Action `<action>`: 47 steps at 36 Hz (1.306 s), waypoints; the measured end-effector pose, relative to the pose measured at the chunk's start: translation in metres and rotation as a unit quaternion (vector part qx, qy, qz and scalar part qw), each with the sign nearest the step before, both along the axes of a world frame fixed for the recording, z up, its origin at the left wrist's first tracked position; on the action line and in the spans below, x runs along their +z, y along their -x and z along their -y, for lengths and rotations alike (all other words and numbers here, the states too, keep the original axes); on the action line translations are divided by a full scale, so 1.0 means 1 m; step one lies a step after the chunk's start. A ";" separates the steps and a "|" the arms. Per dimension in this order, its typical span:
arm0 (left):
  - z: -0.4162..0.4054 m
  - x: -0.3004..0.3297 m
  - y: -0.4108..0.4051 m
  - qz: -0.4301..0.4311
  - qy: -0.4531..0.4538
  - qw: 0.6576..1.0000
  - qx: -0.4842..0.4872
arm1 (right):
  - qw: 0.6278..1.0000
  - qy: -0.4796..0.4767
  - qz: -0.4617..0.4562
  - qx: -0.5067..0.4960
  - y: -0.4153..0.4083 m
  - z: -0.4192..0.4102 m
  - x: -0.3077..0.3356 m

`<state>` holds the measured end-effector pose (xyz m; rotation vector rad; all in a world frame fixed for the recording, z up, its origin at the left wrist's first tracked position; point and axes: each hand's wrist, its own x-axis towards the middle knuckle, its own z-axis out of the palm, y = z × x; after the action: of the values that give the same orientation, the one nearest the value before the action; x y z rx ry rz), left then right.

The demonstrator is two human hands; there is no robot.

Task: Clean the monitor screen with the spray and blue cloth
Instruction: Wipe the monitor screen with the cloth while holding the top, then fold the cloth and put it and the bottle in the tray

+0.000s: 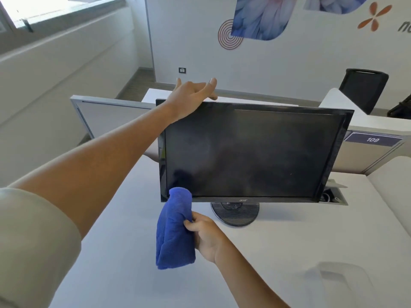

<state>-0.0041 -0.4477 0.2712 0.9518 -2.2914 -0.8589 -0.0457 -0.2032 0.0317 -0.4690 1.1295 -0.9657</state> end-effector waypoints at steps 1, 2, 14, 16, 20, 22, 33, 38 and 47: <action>-0.005 -0.002 -0.001 -0.035 0.007 0.999 -0.004 | 0.999 0.001 0.032 -0.003 0.003 -0.006 0.003; -0.011 -0.004 -0.003 -0.071 0.008 0.997 -0.004 | 0.998 0.002 0.059 -0.006 0.005 -0.012 0.007; -0.167 -0.130 -0.056 -0.291 0.011 0.955 0.065 | 0.996 0.043 0.058 -0.058 0.023 -0.087 0.032; -0.199 -0.157 -0.065 -0.294 -0.078 0.947 0.107 | 0.996 0.072 0.024 -0.042 0.027 -0.101 0.035; -0.255 -0.195 -0.076 -0.277 -0.290 0.897 0.186 | 0.995 0.097 -0.007 -0.037 0.035 -0.127 0.037; -0.278 -0.207 -0.077 -0.243 -0.403 0.860 0.199 | 0.993 0.107 -0.014 -0.042 0.041 -0.139 0.039; -0.348 -0.188 -0.029 -0.134 -0.564 0.812 0.066 | 0.987 0.117 -0.101 -0.049 0.101 -0.203 0.057; -0.368 -0.181 -0.002 -0.160 -0.535 0.830 -0.004 | 0.983 0.121 -0.114 -0.077 0.142 -0.236 0.067; -0.412 -0.176 0.078 -0.166 -0.535 0.828 -0.029 | 0.966 0.064 -0.198 -0.154 0.223 -0.302 0.066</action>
<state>-0.0821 -0.0353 0.0953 1.0018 -1.4260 -2.2319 -0.2687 0.0992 0.0974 -0.6221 1.5366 -1.2567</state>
